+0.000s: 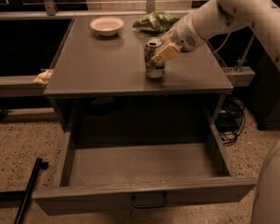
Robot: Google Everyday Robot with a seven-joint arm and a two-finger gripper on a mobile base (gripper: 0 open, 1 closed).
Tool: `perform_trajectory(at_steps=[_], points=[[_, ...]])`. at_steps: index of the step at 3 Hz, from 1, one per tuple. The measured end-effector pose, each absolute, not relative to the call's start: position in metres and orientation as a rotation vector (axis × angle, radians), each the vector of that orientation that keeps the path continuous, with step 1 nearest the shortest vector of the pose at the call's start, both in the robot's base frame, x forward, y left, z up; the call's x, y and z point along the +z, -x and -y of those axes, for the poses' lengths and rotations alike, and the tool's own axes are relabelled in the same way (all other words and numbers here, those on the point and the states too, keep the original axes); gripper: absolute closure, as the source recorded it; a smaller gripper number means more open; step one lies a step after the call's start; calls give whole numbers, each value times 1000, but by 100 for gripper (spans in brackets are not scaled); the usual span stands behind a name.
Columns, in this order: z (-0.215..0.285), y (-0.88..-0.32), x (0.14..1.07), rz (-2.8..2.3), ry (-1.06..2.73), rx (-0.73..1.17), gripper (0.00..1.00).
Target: Pick 7up can from top drawer and place on counter
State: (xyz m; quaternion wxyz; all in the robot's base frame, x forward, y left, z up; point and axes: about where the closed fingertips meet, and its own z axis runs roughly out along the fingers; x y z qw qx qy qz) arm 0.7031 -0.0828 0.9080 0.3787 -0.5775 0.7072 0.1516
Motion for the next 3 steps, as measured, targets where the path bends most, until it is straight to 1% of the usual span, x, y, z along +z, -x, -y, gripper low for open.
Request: perform_trajectory(at_steps=[3], points=[[83,-703,908,-1807,1476,388,13]])
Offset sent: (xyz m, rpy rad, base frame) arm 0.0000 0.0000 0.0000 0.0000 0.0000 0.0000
